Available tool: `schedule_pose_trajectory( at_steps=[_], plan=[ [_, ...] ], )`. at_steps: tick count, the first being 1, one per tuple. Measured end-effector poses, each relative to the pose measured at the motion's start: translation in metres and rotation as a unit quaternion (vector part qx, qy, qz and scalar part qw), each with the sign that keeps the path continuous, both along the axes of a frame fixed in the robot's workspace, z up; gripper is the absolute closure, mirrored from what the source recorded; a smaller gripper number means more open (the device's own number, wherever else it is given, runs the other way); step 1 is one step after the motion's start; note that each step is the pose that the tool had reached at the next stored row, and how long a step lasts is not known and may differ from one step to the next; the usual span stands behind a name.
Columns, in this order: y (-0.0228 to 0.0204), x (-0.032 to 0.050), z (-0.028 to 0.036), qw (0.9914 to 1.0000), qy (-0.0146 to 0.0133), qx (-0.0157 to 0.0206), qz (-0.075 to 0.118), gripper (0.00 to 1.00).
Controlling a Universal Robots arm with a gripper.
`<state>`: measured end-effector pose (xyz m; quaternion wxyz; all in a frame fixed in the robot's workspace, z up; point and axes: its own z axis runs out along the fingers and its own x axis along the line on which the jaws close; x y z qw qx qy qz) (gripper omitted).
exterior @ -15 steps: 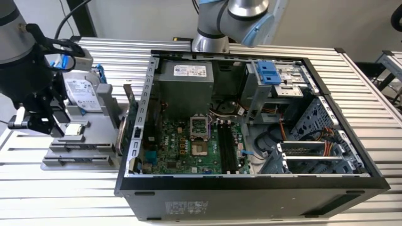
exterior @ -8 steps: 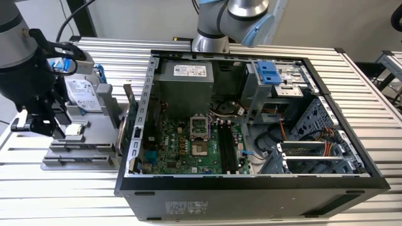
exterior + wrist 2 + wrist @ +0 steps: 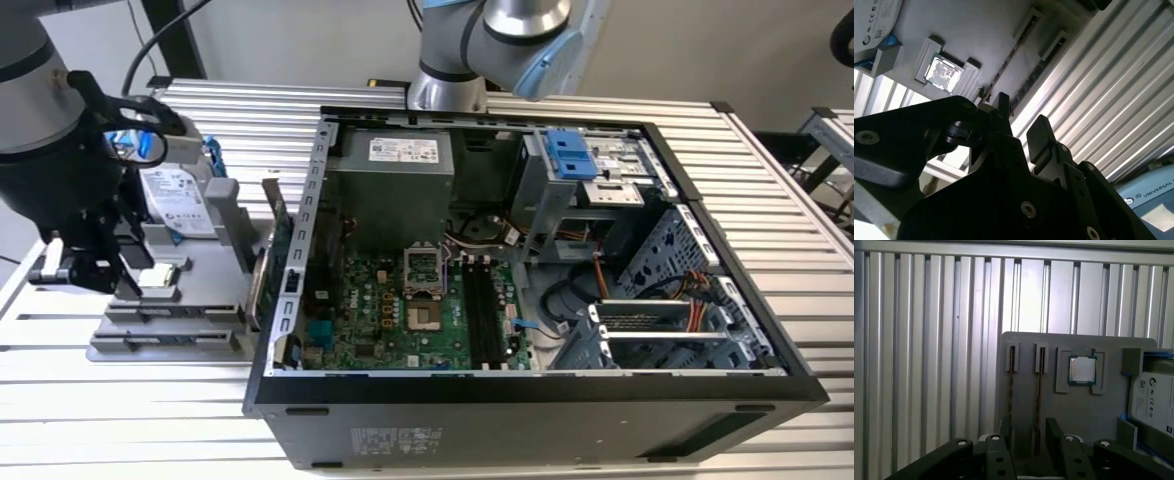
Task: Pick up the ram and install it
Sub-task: 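Pick up the ram and move it above insertion slot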
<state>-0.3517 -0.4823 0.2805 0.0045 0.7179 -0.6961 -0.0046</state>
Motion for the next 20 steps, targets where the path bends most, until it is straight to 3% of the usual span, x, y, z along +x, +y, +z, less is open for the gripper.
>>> schedule_pose_trajectory(
  at_steps=[3, 7, 16, 17, 20],
  plan=[
    [-0.0012, 0.0000, -0.0046, 1.00000, 0.0000, 0.0000, 0.000, 0.00],
    [-0.0063, 0.0000, -0.0107, 1.00000, 0.0000, 0.0000, 0.000, 0.00],
    [-0.0250, 0.0000, -0.0233, 1.00000, 0.0003, 0.0000, -0.002, 0.00],
    [-0.0315, 0.0000, -0.0330, 0.99995, 0.0003, 0.0000, -0.010, 0.00],
    [-0.0328, 0.0000, -0.0370, 0.99993, 0.0003, 0.0000, -0.012, 0.00]
  ],
)
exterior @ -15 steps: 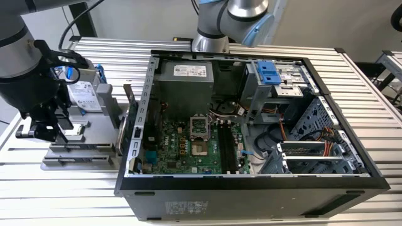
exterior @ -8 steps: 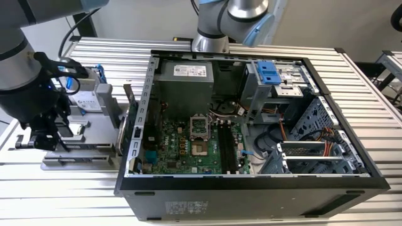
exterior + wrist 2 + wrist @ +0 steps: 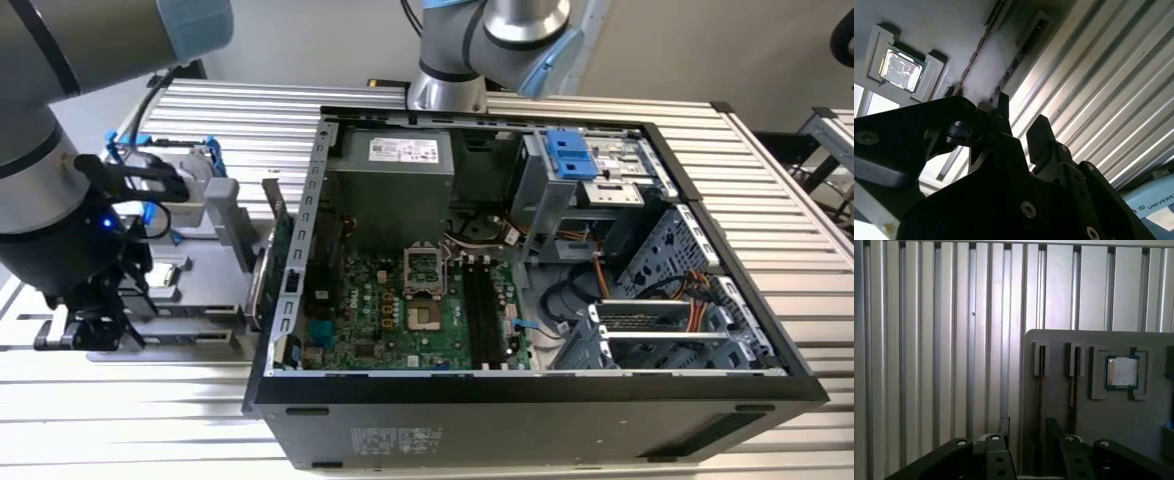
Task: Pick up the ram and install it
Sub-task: 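Pick up the ram and move it above insertion slot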
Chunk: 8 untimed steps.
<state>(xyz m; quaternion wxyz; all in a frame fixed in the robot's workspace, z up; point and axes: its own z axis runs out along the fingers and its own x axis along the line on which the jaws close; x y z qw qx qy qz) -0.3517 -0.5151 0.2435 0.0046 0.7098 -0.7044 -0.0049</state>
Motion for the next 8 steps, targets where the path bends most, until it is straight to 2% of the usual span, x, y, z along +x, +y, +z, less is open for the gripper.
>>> schedule_pose_trajectory(
  at_steps=[8],
  plan=[
    [-0.0006, 0.0000, -0.0084, 0.99999, 0.0000, 0.0000, -0.004, 0.00]
  ],
)
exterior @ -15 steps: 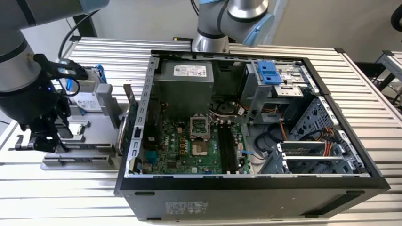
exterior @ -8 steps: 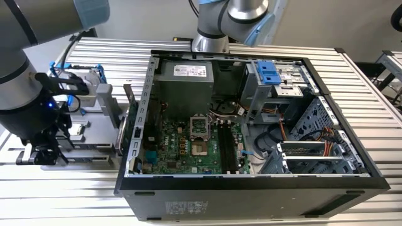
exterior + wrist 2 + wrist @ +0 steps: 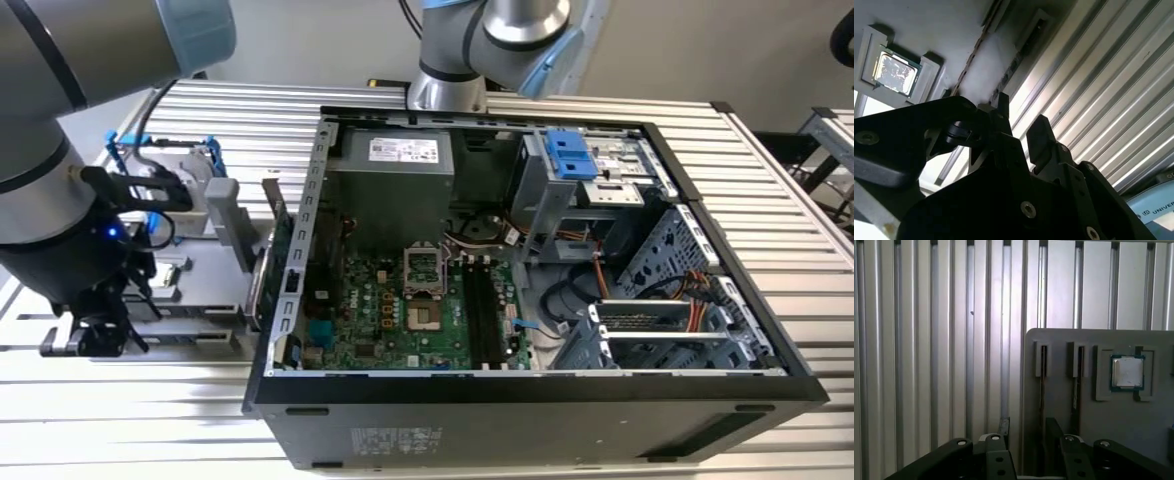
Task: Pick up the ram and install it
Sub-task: 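Pick up the ram and move it above insertion slot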
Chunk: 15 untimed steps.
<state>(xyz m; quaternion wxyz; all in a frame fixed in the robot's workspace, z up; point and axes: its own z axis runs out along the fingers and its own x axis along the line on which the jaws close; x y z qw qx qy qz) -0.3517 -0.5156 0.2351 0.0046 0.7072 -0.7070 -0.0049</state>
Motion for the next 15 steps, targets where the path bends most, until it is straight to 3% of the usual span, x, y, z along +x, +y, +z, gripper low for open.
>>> schedule_pose_trajectory(
  at_steps=[15],
  plan=[
    [0.0000, 0.0016, -0.0143, 1.00000, 0.0001, 0.0000, -0.001, 0.00]
  ],
)
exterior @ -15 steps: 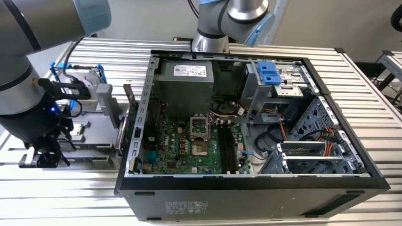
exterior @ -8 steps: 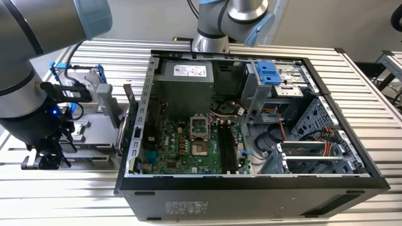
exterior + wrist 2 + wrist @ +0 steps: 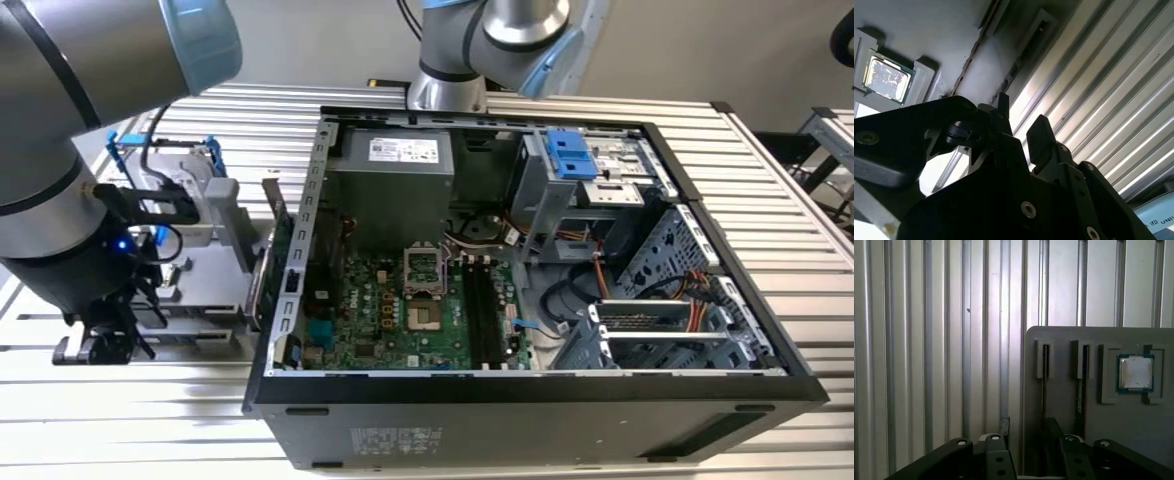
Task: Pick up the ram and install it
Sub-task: 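Pick up the ram and move it above insertion slot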
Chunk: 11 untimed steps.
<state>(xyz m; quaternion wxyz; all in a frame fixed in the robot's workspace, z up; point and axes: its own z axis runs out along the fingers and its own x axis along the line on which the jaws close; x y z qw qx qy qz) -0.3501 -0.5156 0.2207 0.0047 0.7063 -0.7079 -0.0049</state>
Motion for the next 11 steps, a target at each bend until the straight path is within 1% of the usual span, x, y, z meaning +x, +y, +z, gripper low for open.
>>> schedule_pose_trajectory(
  at_steps=[3, 5, 8, 11],
  plan=[
    [0.0010, 0.0026, -0.0012, 1.00000, -0.0001, 0.0001, 0.000, 0.00],
    [0.0029, 0.0043, -0.0019, 1.00000, 0.0000, 0.0000, 0.000, 0.00],
    [0.0081, 0.0049, -0.0031, 1.00000, 0.0000, 0.0000, 0.000, 0.00],
    [0.0144, 0.0048, -0.0048, 1.00000, 0.0000, 0.0000, 0.000, 0.00]
  ],
)
